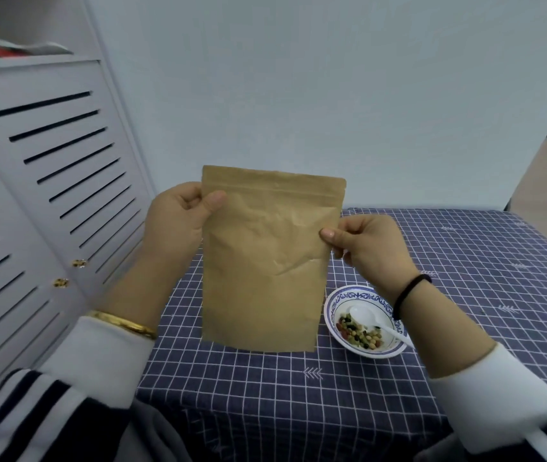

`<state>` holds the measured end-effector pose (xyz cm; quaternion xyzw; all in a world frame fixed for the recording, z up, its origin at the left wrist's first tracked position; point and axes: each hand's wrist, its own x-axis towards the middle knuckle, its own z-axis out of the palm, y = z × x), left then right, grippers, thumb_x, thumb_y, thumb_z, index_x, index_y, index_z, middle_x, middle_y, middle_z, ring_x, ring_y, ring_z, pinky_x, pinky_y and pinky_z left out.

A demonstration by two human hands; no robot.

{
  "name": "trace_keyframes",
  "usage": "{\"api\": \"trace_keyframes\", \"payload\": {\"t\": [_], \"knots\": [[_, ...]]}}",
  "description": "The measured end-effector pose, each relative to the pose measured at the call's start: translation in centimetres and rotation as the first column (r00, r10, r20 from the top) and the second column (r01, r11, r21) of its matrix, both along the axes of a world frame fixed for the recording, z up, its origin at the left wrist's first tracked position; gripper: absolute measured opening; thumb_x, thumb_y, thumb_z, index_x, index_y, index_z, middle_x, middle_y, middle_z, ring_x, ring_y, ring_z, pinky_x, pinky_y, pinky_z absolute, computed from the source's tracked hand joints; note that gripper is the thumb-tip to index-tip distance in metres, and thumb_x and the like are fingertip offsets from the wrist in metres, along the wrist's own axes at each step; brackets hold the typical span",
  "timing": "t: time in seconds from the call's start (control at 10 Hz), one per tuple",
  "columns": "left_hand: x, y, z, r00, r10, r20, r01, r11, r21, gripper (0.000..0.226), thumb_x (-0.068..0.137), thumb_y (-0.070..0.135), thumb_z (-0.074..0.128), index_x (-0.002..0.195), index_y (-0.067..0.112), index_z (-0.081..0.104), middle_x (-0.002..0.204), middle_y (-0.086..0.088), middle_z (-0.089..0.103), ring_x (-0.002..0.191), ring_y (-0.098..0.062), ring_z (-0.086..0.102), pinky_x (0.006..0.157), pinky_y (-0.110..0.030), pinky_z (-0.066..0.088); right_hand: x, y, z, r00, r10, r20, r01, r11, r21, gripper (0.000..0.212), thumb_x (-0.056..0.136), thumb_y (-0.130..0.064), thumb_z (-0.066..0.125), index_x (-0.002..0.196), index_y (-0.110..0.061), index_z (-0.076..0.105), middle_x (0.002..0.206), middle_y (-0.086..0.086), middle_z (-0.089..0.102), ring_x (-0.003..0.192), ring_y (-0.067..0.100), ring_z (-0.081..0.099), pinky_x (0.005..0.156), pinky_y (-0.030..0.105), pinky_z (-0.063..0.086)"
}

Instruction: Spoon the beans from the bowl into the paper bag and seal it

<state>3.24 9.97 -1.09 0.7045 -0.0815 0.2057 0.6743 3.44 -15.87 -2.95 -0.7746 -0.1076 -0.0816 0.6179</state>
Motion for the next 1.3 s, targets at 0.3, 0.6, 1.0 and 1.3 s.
{"api": "trace_keyframes", "payload": {"t": [0.3, 0.6, 1.0, 1.3], "knots": [[0.1, -0.4, -5.9, 0.834, 0.107, -0.541, 0.273, 0.772, 0.574, 0.038, 0.101, 0.022, 0.048, 0.064, 0.017, 0.056, 0.065, 0.003, 0.058, 0.059, -0.01, 0.054, 0.065, -0.028, 0.047, 1.3, -0.3, -2.5, 0.96, -0.118, -0.252, 0.178, 0.957, 0.228, 0.034, 0.086, -0.008, 0.064, 0.052, -0.009, 0.06, 0.04, -0.004, 0.053, 0.035, 0.009, 0.042, 0.037, 0.019, 0.038], [0.6, 0.5, -9.1, 0.753, 0.244, -0.611, 0.091, 0.881, 0.464, 0.028, 0.098, 0.021, 0.054, 0.082, 0.005, 0.069, 0.068, -0.008, 0.063, 0.057, -0.018, 0.054, 0.065, -0.038, 0.055, 1.5, 1.4, -5.7, 0.903, -0.219, -0.371, 0.063, 0.918, -0.39, 0.011, 0.081, -0.003, 0.064, 0.078, 0.006, 0.069, 0.065, 0.019, 0.068, 0.053, 0.021, 0.058, 0.042, 0.023, 0.046], [1.4, 0.2, -10.2, 0.656, 0.293, -0.696, 0.303, 0.742, 0.598, 0.024, 0.099, 0.019, 0.053, 0.08, 0.007, 0.064, 0.07, -0.009, 0.057, 0.064, -0.021, 0.055, 0.069, -0.035, 0.057, 1.2, 1.8, -6.1, 0.913, -0.278, -0.299, 0.063, 0.82, -0.569, 0.031, 0.078, -0.019, 0.068, 0.094, 0.008, 0.066, 0.076, 0.024, 0.07, 0.059, 0.022, 0.058, 0.074, 0.046, 0.059], [1.2, -0.4, -11.4, 0.775, 0.322, -0.544, 0.273, 0.606, 0.747, 0.033, 0.098, 0.026, 0.053, 0.068, 0.012, 0.059, 0.064, -0.003, 0.057, 0.06, -0.018, 0.058, 0.058, -0.029, 0.046, -1.0, 0.2, -4.6, 0.936, -0.297, -0.187, 0.204, 0.894, -0.399, 0.023, 0.083, -0.024, 0.063, 0.067, -0.01, 0.071, 0.071, 0.005, 0.072, 0.058, 0.02, 0.065, 0.06, 0.034, 0.057]]}}
